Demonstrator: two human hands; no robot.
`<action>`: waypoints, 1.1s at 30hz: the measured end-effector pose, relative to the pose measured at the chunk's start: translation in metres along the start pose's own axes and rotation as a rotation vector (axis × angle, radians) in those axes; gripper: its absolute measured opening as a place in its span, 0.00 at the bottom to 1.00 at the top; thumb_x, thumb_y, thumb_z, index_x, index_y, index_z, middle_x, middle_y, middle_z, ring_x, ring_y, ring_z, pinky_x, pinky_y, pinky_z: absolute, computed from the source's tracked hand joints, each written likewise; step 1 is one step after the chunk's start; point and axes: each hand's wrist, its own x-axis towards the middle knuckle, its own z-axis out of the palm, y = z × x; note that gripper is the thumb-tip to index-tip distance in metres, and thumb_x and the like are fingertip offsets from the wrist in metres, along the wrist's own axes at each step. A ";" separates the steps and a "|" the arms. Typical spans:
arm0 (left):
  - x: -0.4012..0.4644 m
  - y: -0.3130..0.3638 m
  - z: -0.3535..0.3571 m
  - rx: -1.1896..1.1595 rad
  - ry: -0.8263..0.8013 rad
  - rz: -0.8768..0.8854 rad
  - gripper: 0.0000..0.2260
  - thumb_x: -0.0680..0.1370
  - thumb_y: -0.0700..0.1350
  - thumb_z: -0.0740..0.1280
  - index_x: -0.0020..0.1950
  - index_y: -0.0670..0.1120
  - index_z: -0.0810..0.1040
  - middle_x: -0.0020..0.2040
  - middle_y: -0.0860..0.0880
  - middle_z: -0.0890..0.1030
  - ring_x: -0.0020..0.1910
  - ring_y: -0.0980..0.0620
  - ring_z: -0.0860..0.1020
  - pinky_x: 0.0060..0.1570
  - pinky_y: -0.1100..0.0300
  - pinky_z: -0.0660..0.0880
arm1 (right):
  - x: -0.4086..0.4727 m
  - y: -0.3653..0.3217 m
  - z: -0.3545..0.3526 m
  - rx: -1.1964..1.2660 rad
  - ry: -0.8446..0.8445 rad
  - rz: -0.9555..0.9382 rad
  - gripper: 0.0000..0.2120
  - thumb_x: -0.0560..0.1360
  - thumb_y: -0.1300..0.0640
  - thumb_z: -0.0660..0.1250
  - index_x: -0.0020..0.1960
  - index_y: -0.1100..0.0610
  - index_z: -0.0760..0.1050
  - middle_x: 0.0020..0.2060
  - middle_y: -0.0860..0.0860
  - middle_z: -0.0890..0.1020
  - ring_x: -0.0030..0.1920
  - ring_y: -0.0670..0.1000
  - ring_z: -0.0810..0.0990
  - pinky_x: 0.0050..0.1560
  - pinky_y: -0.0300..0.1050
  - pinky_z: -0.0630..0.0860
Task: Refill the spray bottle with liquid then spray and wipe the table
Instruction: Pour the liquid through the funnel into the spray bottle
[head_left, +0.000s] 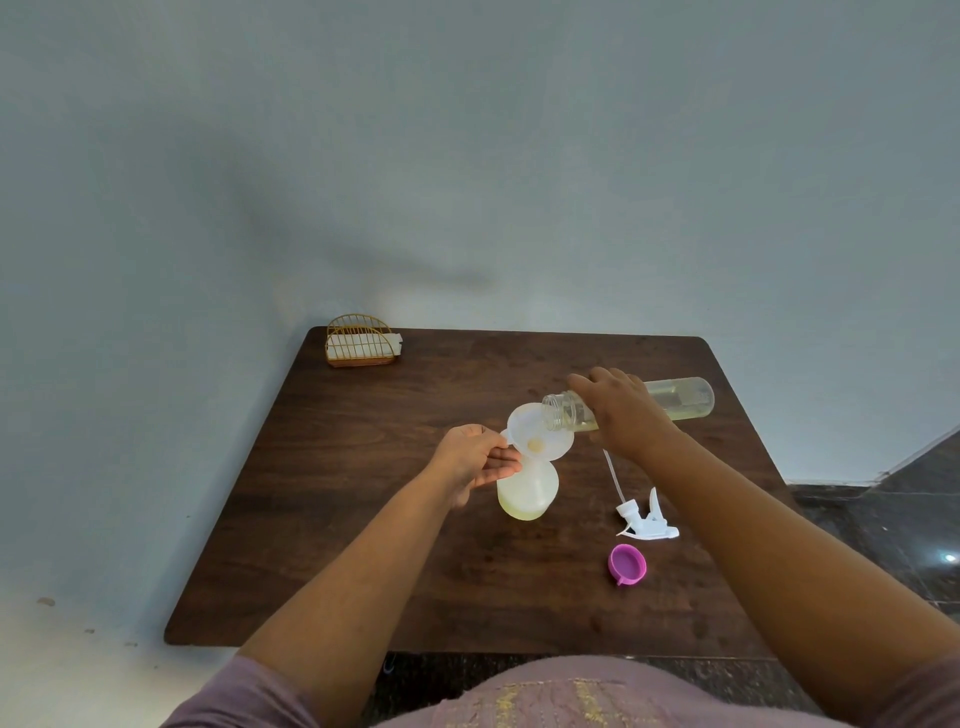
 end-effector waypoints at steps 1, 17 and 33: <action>0.000 0.000 0.000 0.001 0.001 0.000 0.07 0.79 0.38 0.66 0.55 0.36 0.80 0.44 0.40 0.85 0.40 0.49 0.85 0.39 0.60 0.82 | 0.000 0.000 0.000 0.000 0.001 0.001 0.27 0.69 0.58 0.74 0.64 0.52 0.68 0.54 0.52 0.75 0.56 0.52 0.73 0.61 0.49 0.69; -0.003 0.001 0.000 0.000 -0.006 -0.003 0.08 0.80 0.38 0.65 0.56 0.35 0.79 0.43 0.41 0.85 0.38 0.50 0.84 0.36 0.62 0.81 | 0.000 0.001 0.000 -0.013 0.009 0.002 0.27 0.69 0.58 0.74 0.64 0.51 0.68 0.54 0.53 0.75 0.56 0.53 0.73 0.61 0.49 0.69; -0.003 0.002 0.003 0.003 0.002 -0.006 0.08 0.80 0.39 0.66 0.55 0.37 0.79 0.45 0.40 0.85 0.40 0.49 0.84 0.37 0.61 0.82 | 0.000 0.002 -0.001 0.003 0.006 0.006 0.27 0.69 0.59 0.74 0.64 0.51 0.68 0.54 0.53 0.75 0.56 0.53 0.73 0.62 0.49 0.68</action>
